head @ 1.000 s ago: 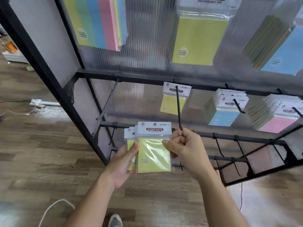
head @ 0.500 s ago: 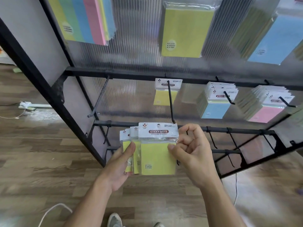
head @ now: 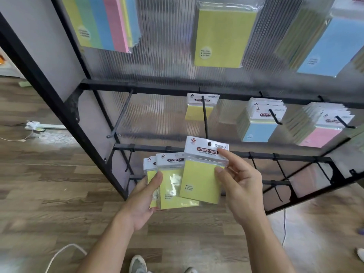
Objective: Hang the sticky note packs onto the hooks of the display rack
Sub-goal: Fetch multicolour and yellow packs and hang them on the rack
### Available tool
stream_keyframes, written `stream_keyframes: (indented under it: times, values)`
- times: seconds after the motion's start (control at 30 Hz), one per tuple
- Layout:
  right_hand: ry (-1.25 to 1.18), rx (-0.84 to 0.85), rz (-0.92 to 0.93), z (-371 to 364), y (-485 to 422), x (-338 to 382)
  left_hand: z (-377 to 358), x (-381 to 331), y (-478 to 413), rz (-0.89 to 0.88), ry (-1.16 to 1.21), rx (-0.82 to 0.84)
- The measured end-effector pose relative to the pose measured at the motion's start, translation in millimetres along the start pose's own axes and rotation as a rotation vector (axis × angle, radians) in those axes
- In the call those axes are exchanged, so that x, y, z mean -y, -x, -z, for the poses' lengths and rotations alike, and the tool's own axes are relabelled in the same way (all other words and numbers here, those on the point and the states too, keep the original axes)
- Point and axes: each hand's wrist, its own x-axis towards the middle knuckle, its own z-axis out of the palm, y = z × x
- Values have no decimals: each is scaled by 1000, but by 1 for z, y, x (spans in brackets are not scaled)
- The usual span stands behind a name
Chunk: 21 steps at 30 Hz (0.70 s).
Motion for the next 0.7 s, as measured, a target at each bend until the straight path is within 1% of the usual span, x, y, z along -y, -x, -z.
stream_keyframes:
  times: [0.1,0.3,0.43,0.5,0.6,0.7]
  values:
    - [1,-24,-5,0,-3,-2,7,1,-2,6,-3,-15]
    - [14,0,-1,0,-9,-9,19,3,-9,-2,-24,-52]
    - [39,-12,-2,-3,-13,-15,21,2,-13,-7,-28,-43]
    - [89,-25,-12,-4,-19,-16,22,1,-14,-10,-33,-44]
    - [183,-12,10,-7,-30,-16,24,1,-16,-8,-26,-54]
    - [244,6,-5,-9,-47,-17,27,-1,-16,-18,-21,-60]
